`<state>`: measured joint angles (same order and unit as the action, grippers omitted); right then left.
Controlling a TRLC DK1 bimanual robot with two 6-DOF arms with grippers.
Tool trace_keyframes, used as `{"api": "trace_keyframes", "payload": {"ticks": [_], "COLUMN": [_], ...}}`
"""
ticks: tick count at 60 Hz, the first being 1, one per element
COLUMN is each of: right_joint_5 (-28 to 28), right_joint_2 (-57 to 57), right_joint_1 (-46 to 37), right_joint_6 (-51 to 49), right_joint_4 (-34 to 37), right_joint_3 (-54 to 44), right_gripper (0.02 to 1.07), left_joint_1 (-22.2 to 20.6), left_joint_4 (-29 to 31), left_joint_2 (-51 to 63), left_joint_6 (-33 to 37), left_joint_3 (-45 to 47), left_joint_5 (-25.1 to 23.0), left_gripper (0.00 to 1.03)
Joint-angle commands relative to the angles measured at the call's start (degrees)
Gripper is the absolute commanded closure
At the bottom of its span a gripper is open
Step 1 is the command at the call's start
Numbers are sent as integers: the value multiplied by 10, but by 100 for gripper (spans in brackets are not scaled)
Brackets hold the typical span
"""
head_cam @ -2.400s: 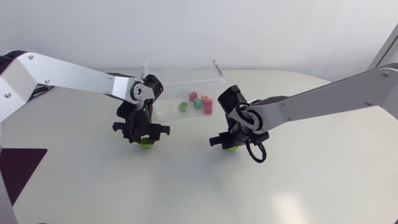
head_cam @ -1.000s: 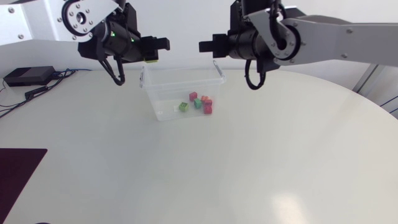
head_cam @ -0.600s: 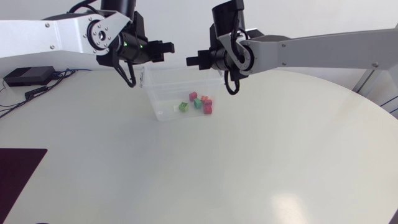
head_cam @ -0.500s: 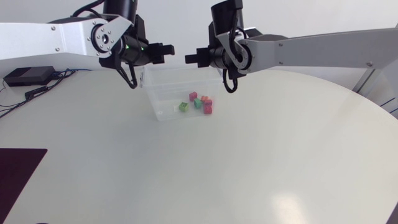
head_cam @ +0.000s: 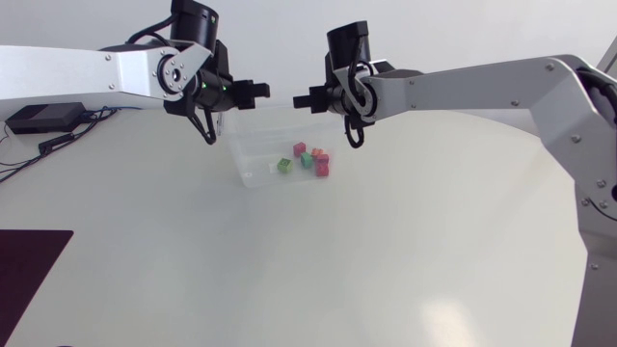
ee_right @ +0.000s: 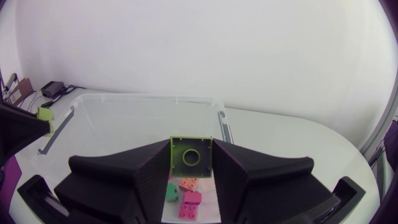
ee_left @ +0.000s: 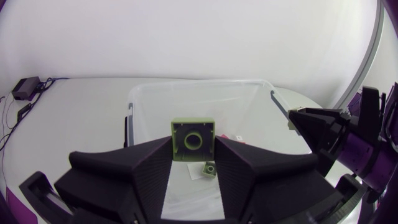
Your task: Place the duplo bricks in the container
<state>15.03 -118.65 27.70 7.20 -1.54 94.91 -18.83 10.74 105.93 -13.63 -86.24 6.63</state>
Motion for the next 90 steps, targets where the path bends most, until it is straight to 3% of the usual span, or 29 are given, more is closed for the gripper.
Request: {"api": "trace_keyframes", "payload": {"ticks": [1,18,29,42,53,63,71,74,75,76,78,79,80,90], "right_joint_5": [1,1,1,7,6,11,11,4,3,-1,-9,-9,-9,-8], "right_joint_2": [-11,-10,-8,-21,-7,-16,-9,-11,-13,-17,-24,-26,-28,9], "right_joint_1": [-5,-8,-9,-1,-5,2,0,-1,-1,-2,-3,-3,-3,-5], "right_joint_6": [-12,-15,-15,-12,-11,-10,-10,-10,-9,-4,3,4,4,4], "right_joint_4": [-7,-7,12,-16,23,-7,0,31,42,59,85,95,102,111], "right_joint_3": [21,32,66,15,69,17,31,54,62,73,90,97,101,97], "right_gripper": [94,94,94,94,94,94,93,86,79,59,13,2,6,7], "left_joint_1": [4,6,1,11,8,13,13,14,15,16,19,20,20,27], "left_joint_4": [-6,2,-4,31,2,32,36,43,46,48,53,56,59,91], "left_joint_2": [16,18,28,9,14,0,11,15,14,12,9,8,7,-25], "left_joint_6": [5,5,1,1,-3,-6,-5,-5,-6,-6,-6,-6,-7,-3], "left_joint_3": [-27,-46,-6,-75,-6,-53,-41,-45,-46,-47,-52,-54,-56,-91], "left_joint_5": [-2,-3,-3,-4,-4,-5,-5,-6,-6,-6,-6,-7,-8,-11], "left_gripper": [65,65,65,65,65,65,61,35,20,5,3,3,3,3]}}
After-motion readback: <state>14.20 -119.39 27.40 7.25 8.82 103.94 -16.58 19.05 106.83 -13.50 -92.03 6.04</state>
